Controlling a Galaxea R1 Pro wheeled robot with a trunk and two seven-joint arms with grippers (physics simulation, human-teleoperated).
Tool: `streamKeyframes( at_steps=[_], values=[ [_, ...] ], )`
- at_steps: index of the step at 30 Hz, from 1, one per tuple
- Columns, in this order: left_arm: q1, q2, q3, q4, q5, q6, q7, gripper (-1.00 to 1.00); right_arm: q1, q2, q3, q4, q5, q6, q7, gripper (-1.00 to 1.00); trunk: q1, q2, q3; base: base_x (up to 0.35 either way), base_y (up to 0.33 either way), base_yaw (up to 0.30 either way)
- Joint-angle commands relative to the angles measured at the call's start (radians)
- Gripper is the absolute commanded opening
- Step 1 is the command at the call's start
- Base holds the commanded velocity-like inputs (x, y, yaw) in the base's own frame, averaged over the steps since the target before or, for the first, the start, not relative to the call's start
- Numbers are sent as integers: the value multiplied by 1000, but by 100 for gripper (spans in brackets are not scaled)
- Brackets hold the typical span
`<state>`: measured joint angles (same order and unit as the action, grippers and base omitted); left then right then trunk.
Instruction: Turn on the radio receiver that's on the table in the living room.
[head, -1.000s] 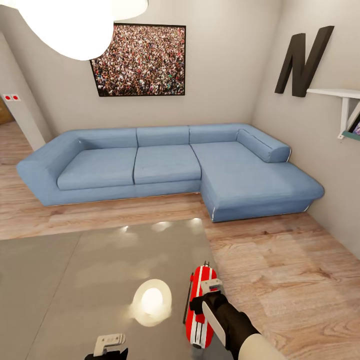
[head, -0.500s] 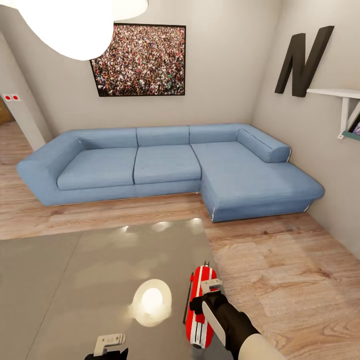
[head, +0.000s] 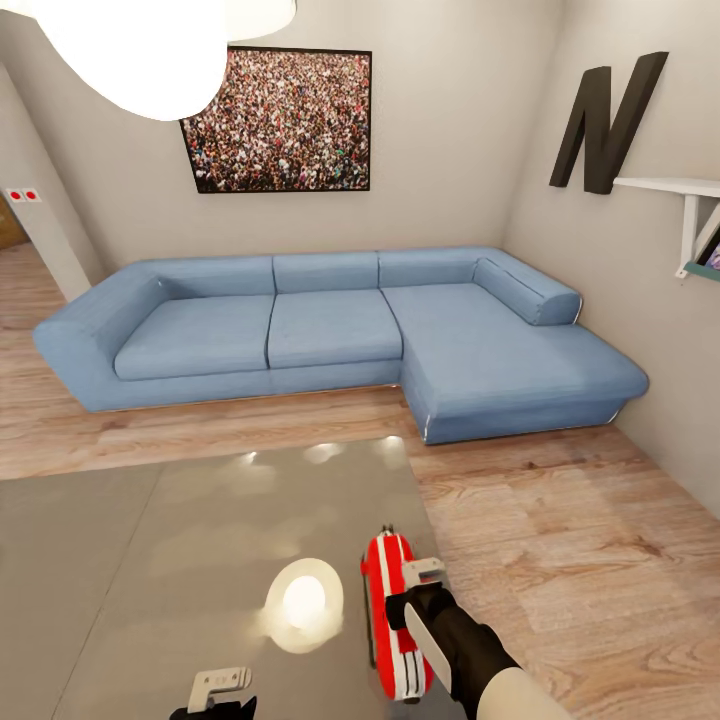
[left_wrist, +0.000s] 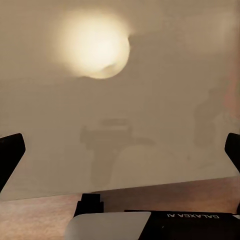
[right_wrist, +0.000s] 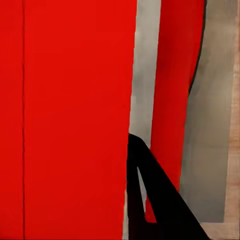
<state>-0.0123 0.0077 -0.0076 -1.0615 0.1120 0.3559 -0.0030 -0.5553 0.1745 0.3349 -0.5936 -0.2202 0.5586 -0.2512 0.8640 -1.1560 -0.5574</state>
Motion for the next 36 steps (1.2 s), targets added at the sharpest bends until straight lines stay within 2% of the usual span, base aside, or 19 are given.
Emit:
streamKeyframes(
  at_steps=[1,14,17,18,21,29,36],
  values=[
    [0,0,0,0,0,0,1,100,0,0,0,0,-1,-1,0,-100,0,0,0,0,0,0],
    [0,0,0,0,0,0,0,100,0,0,1,-27,2,6,-1,-100,0,0,0,0,0,0],
    [0,0,0,0,0,0,0,100,0,0,2,-130,5,35,-2,-100,0,0,0,0,0,0],
    [0,1,0,0,0,0,0,100,1,0,1,-639,4,397,-3,-100,0,0,0,0,0,0],
    [0,0,1,0,0,0,0,100,0,0,1,-704,3,429,-3,-100,0,0,0,0,0,0],
    [0,1,0,0,0,0,0,100,0,0,0,-784,3,487,-5,-100,0,0,0,0,0,0],
    [0,1,0,0,0,0,0,100,0,0,0,-860,7,489,-5,-100,0,0,0,0,0,0]
  ],
)
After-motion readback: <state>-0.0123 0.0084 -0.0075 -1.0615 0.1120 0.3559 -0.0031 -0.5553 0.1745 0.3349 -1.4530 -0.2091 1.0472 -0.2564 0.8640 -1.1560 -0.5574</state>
